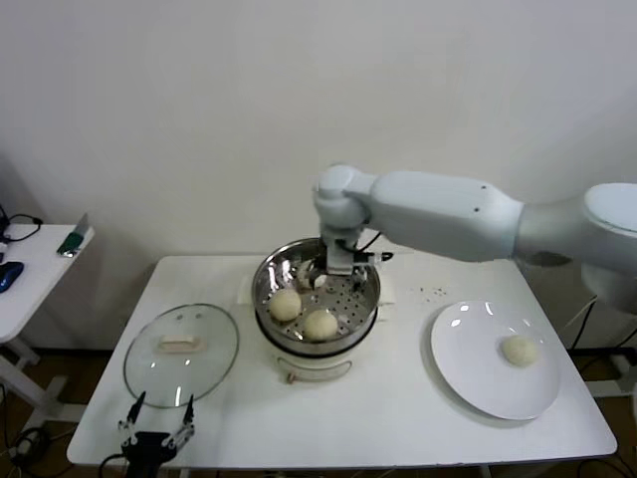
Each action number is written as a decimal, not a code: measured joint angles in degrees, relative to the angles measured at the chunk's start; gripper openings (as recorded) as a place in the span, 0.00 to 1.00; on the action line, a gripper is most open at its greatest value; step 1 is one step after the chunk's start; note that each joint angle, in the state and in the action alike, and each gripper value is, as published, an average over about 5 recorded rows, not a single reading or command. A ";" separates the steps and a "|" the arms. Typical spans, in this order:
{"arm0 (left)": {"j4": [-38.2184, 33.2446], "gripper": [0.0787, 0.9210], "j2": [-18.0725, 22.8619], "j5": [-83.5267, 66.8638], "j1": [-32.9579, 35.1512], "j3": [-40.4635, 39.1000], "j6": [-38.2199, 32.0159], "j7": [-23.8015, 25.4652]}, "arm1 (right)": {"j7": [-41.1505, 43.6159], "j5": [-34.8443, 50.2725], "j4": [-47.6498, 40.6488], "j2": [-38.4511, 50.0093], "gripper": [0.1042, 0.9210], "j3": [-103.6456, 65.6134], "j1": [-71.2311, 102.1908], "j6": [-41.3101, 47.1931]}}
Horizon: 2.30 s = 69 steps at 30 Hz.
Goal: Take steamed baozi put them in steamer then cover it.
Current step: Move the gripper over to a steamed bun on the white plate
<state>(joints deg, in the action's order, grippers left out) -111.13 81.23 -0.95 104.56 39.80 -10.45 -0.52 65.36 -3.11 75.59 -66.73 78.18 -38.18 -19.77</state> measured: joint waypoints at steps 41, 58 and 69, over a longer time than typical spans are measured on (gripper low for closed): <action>0.87 0.88 1.79 1.44 1.33 -0.34 -0.60 -0.02 | -3.13 2.00 -13.73 33.11 0.88 -13.43 28.02 30.22; 1.60 0.88 1.85 1.68 1.49 -0.01 -0.93 -0.09 | -2.39 -1.36 -19.96 29.67 0.87 -18.12 33.49 28.95; 1.29 0.88 1.87 1.71 1.98 0.21 -1.01 -0.06 | -2.22 -1.11 -20.35 29.09 0.73 -18.03 33.15 28.94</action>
<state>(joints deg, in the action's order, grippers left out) -109.84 83.10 0.76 106.55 40.01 -11.46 -0.58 63.14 -4.21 55.23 -37.65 60.15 -5.04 9.16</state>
